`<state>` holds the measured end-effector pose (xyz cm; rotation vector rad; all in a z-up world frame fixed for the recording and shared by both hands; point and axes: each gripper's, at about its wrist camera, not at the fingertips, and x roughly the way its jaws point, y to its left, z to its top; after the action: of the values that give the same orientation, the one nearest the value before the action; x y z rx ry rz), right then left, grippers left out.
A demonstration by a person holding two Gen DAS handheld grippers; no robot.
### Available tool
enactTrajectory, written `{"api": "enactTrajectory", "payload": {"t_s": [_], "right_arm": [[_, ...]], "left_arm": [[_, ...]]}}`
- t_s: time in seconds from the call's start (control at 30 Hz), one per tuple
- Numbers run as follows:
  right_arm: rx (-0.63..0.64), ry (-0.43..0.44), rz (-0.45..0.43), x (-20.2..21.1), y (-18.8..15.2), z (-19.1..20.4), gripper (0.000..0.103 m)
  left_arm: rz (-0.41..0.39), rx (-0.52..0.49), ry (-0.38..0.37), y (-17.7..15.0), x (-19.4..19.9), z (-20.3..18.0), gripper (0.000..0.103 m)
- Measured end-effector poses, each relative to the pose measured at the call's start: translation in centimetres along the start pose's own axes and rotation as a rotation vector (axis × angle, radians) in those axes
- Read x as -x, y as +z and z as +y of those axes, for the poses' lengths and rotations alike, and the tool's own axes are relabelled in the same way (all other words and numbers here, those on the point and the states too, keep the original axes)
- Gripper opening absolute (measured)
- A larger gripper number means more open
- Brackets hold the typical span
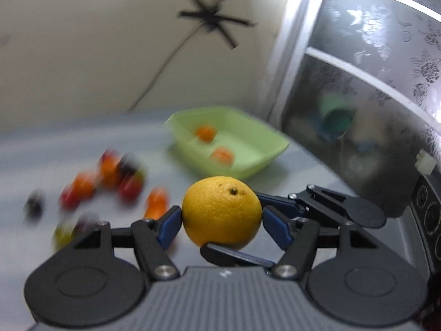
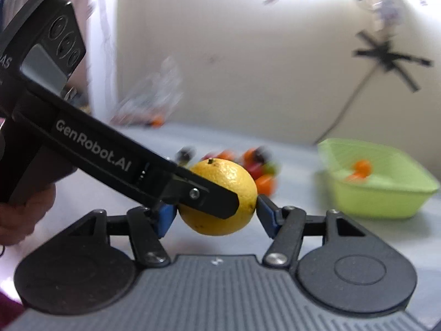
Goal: Organize fruits
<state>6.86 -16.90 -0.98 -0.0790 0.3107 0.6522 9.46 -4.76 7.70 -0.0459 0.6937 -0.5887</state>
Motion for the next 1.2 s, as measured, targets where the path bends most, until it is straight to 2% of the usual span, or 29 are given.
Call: {"api": "enactTrajectory", "payload": {"t_s": [0.13, 0.27, 0.4, 0.57, 0.63, 0.73, 0.83, 0.87, 0.93, 0.97, 1.03, 1.1, 1.17, 1.2], "right_arm": [[-0.040, -0.133, -0.070, 0.5, 2.0, -4.6, 0.065], [-0.094, -0.236, -0.058, -0.6, 3.1, -10.4, 0.066], [-0.163, -0.291, -0.010, -2.2, 2.9, -14.8, 0.066], [-0.197, -0.318, 0.023, -3.2, 1.6, -16.7, 0.067], [-0.200, -0.331, 0.006, -3.0, 1.2, -16.8, 0.068], [-0.176, -0.347, -0.033, -2.3, 1.4, -16.3, 0.070], [-0.194, -0.342, -0.087, -1.2, 1.3, -16.8, 0.069], [-0.206, -0.336, -0.102, -0.6, 1.3, -16.9, 0.066], [-0.242, -0.321, -0.130, 0.8, 1.5, -16.7, 0.053], [-0.259, -0.307, -0.148, 1.5, 1.7, -16.4, 0.047], [-0.285, -0.278, -0.177, 2.8, 2.0, -15.6, 0.037], [-0.288, -0.242, -0.186, 3.4, 2.4, -14.5, 0.034], [-0.262, -0.209, -0.189, 3.9, 2.6, -12.6, 0.025], [-0.247, -0.191, -0.181, 3.7, 2.8, -11.7, 0.025]], "left_arm": [[-0.005, -0.051, -0.063, 5.2, -5.7, -2.0, 0.066], [0.033, -0.040, -0.106, 8.3, -11.9, -2.9, 0.067], [0.072, 0.022, -0.132, 9.1, -16.2, -2.7, 0.067], [0.126, 0.015, -0.096, 8.3, -18.9, -3.2, 0.066], [0.110, 0.004, -0.081, 8.0, -18.8, -3.4, 0.067], [0.046, 0.002, -0.094, 7.9, -16.4, -3.9, 0.066], [-0.085, -0.057, -0.086, 7.7, -11.2, -4.5, 0.073], [-0.123, -0.074, -0.079, 7.6, -9.3, -4.5, 0.080], [-0.206, -0.102, -0.057, 6.8, -4.7, -3.9, 0.091], [-0.240, -0.114, -0.033, 6.2, -2.5, -3.4, 0.098], [-0.297, -0.133, 0.036, 4.7, 1.6, -2.0, 0.101], [-0.313, -0.129, 0.108, 3.5, 4.7, -0.4, 0.101], [-0.313, -0.102, 0.185, 2.0, 7.0, 1.3, 0.101], [-0.311, -0.083, 0.225, 1.3, 7.7, 2.2, 0.101]]}}
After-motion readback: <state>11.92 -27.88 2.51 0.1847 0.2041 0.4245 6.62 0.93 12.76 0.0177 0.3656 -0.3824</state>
